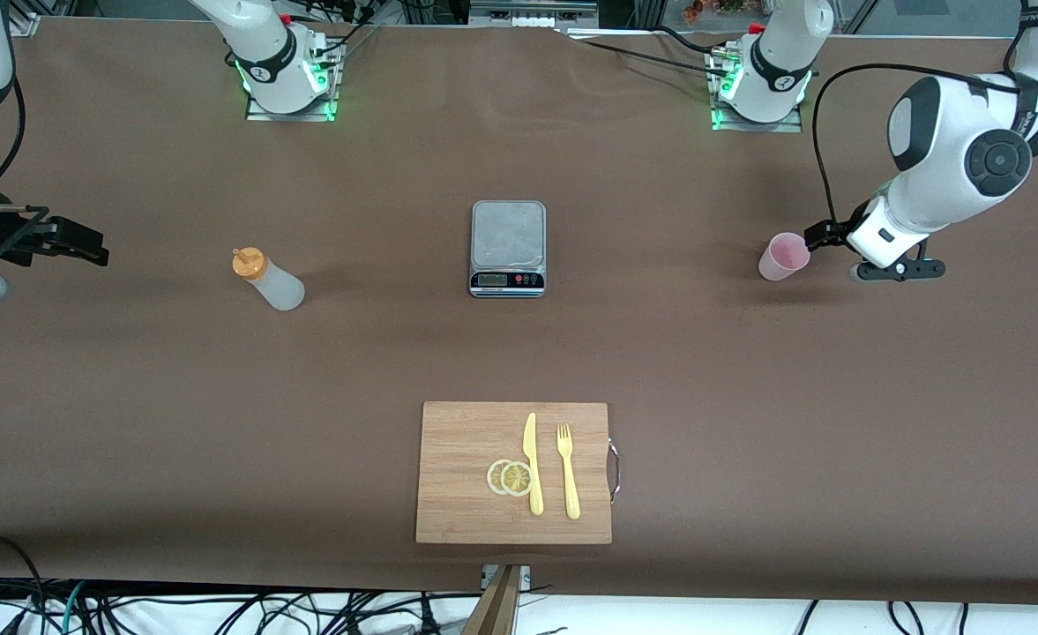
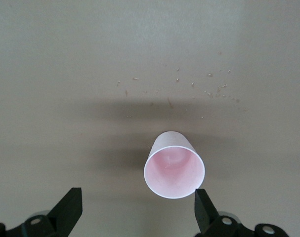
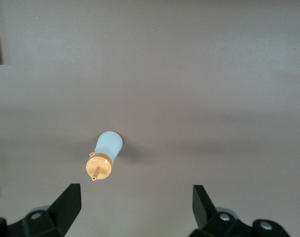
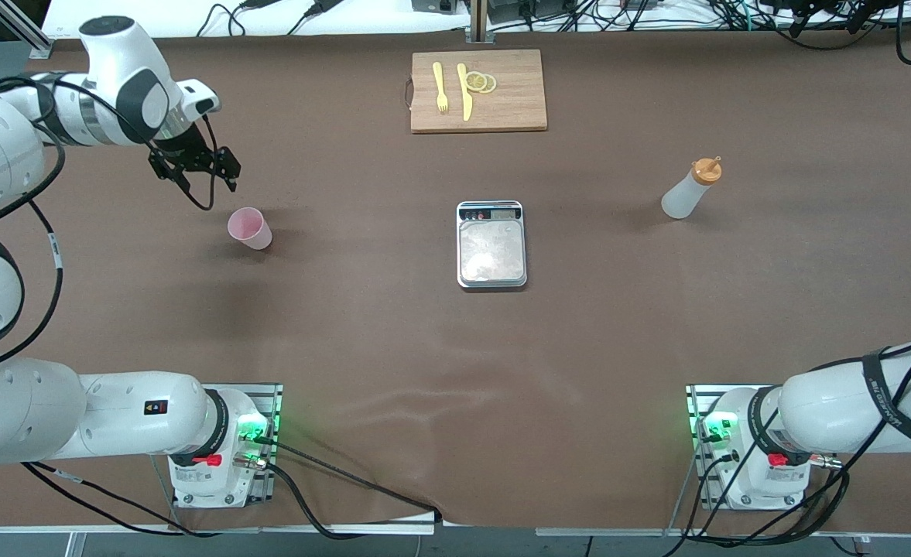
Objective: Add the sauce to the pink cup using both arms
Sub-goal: 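Lower the left gripper onto the pink cup and grasp it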
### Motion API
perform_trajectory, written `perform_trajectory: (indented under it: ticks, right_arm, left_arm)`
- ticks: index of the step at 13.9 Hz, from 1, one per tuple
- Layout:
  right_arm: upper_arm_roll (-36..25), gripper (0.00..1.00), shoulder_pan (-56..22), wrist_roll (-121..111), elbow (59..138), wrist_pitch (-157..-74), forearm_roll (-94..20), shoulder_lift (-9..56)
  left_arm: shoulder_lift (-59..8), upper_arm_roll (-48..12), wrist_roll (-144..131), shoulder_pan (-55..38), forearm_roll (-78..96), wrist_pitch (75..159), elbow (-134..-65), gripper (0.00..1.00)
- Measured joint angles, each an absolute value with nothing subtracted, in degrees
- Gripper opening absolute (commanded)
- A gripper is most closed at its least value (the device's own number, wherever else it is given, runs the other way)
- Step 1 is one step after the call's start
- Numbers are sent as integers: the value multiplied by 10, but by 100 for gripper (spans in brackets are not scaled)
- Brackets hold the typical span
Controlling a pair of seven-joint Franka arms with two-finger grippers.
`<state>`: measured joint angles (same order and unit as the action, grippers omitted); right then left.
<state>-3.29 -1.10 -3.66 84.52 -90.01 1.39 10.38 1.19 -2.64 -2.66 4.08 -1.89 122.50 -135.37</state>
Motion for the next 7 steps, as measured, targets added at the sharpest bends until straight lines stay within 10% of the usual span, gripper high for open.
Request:
perform_trajectory:
  ticks: [7]
  right_arm:
    - [-33, 100, -11, -37, 845, -900, 14, 104]
  left_arm:
    - [-30, -27, -18, 42, -19, 1316, -1415, 100]
